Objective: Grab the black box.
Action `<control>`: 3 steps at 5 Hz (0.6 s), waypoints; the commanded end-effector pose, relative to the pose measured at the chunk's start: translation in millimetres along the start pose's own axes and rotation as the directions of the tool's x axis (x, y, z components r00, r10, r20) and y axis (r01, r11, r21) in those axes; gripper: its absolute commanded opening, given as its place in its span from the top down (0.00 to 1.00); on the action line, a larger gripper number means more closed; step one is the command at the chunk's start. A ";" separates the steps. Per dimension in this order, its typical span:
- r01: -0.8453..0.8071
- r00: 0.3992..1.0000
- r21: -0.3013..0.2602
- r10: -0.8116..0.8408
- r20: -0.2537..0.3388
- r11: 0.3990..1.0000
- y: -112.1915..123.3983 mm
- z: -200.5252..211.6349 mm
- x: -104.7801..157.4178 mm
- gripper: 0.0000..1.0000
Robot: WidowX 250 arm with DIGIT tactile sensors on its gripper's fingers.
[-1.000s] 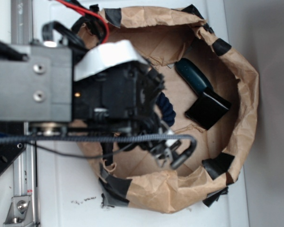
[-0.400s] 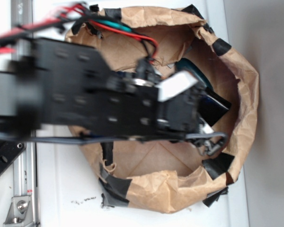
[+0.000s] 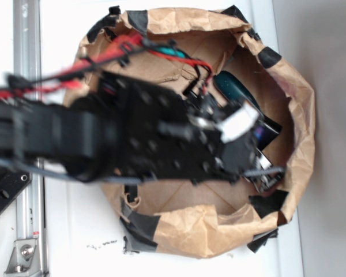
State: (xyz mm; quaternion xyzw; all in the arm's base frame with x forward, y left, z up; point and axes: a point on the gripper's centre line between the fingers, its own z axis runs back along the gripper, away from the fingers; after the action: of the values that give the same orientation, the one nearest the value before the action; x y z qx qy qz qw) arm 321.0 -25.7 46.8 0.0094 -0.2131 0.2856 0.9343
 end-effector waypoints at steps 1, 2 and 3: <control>0.001 0.996 -0.052 0.003 0.086 0.999 -34.5 -6.5 18.9 0.00; 0.032 0.992 0.017 -0.034 0.119 0.999 -32.4 -20.3 18.3 0.00; 0.045 0.995 0.046 -0.049 0.091 0.998 -20.8 -18.6 19.0 0.00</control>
State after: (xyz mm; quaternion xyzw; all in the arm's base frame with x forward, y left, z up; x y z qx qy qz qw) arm 344.6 -33.6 28.8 0.0539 -0.2375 0.2551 0.9357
